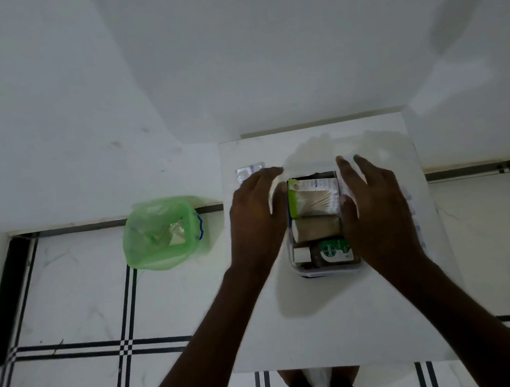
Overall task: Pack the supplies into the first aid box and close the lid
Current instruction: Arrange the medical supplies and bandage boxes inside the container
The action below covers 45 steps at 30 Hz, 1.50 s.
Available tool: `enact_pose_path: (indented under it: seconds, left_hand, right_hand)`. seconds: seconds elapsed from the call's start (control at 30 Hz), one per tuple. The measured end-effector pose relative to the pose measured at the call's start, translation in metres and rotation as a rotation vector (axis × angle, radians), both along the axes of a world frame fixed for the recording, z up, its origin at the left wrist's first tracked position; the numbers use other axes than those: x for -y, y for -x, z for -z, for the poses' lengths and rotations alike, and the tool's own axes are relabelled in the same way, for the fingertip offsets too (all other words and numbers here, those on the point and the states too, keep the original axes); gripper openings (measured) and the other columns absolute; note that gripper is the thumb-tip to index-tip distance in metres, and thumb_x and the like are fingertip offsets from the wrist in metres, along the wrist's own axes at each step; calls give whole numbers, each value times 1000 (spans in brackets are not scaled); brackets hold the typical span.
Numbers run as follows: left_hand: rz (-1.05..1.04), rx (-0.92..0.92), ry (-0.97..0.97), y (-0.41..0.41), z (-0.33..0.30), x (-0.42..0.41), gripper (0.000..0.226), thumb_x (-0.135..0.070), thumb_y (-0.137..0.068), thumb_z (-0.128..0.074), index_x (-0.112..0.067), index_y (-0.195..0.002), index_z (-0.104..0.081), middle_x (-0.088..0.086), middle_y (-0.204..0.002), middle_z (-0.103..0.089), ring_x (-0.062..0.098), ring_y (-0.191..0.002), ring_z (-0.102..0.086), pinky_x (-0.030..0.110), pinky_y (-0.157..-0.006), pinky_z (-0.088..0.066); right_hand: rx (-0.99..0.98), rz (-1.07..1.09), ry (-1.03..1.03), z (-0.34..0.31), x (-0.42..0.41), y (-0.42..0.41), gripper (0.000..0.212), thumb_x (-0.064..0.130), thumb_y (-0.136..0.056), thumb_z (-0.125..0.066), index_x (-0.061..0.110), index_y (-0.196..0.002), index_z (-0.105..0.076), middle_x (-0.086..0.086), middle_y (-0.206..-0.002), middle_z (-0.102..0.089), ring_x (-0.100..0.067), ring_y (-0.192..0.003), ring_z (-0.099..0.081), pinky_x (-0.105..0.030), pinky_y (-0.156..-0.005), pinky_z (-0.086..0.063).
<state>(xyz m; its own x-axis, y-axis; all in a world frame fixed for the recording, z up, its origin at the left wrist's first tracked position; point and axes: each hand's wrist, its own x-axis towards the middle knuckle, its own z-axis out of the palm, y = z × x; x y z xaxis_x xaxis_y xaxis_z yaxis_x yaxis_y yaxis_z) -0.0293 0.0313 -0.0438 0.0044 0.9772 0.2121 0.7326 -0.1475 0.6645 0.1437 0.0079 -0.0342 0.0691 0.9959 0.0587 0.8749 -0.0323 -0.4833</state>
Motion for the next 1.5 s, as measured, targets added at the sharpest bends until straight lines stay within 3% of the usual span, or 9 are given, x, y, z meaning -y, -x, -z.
enact_pose_path:
  seconds: [0.1, 0.4, 0.67, 0.8, 0.9, 1.03, 1.2, 1.33, 1.5]
  left_hand:
    - [-115, 0, 59, 35, 14, -27, 26, -18, -93, -57, -15, -117, -67, 3, -109, -68, 21, -98, -67, 38, -84, -57]
    - [-65, -367, 478, 53, 63, -78, 94, -49, -73, -81, -12, -146, -37, 15, -131, -46, 34, -121, -48, 46, -88, -49]
    - [-200, -39, 291, 54, 58, -80, 19, -13, -81, -69, -18, -99, -62, 2, -88, -71, 22, -81, -70, 36, -70, -55]
    - [-237, 155, 113, 59, 4, -74, 16, -9, -81, -67, -22, -90, -69, -5, -71, -73, 11, -60, -66, 34, -64, -57]
    - [-150, 196, -21, 51, -52, -64, 12, -13, -84, -71, -22, -92, -70, -10, -69, -69, 1, -63, -64, 14, -64, -49]
    - [47, 269, 201, 15, -63, -52, 9, -17, -83, -76, -20, -90, -72, -8, -65, -71, 3, -58, -64, 14, -61, -48]
    - [61, 104, 322, -22, -20, -30, 12, -22, -80, -78, -25, -91, -72, -7, -72, -72, 6, -61, -63, 24, -63, -49]
    - [21, -68, 252, -32, -9, -16, 14, -31, -86, -68, -32, -100, -69, -7, -83, -72, 15, -75, -64, 28, -66, -46]
    - [15, -184, 148, -30, -14, 1, 15, -28, -85, -71, -26, -99, -68, -10, -91, -66, 16, -92, -55, 24, -68, -34]
  right_hand:
    - [1, -72, -71, -6, -6, 16, 53, 22, -90, -47, 3, -139, -49, -23, -143, -49, -40, -130, -43, -53, -106, -41]
    - [223, -303, 35, 9, -20, 69, 66, 40, -87, -49, 7, -144, -43, -23, -152, -38, -43, -141, -33, -59, -112, -30]
    - [153, -293, -5, 10, -20, 65, 61, 34, -90, -49, 4, -143, -45, -24, -152, -38, -42, -141, -32, -61, -112, -29]
    - [43, -197, -49, 2, -20, 47, 53, 25, -91, -44, 5, -139, -48, -20, -145, -48, -37, -137, -40, -54, -112, -33]
    - [-9, -77, -71, -4, -17, 24, 45, 19, -91, -44, 6, -133, -54, -16, -136, -58, -33, -129, -48, -50, -108, -39]
    - [18, 155, -117, 0, -5, -9, 37, 15, -89, -51, 8, -125, -60, -12, -124, -65, -33, -116, -57, -47, -100, -43]
    - [110, 448, 214, 32, 8, -52, 40, 25, -89, -61, 2, -122, -56, -23, -114, -64, -42, -107, -57, -48, -90, -44]
    - [210, 553, 484, 56, 20, -62, 80, 59, -73, -72, 2, -122, -45, -23, -120, -53, -43, -111, -52, -53, -90, -43]
    - [91, 568, 441, 70, 24, -55, 91, 45, -62, -85, 3, -127, -36, -23, -124, -49, -44, -116, -50, -56, -93, -42]
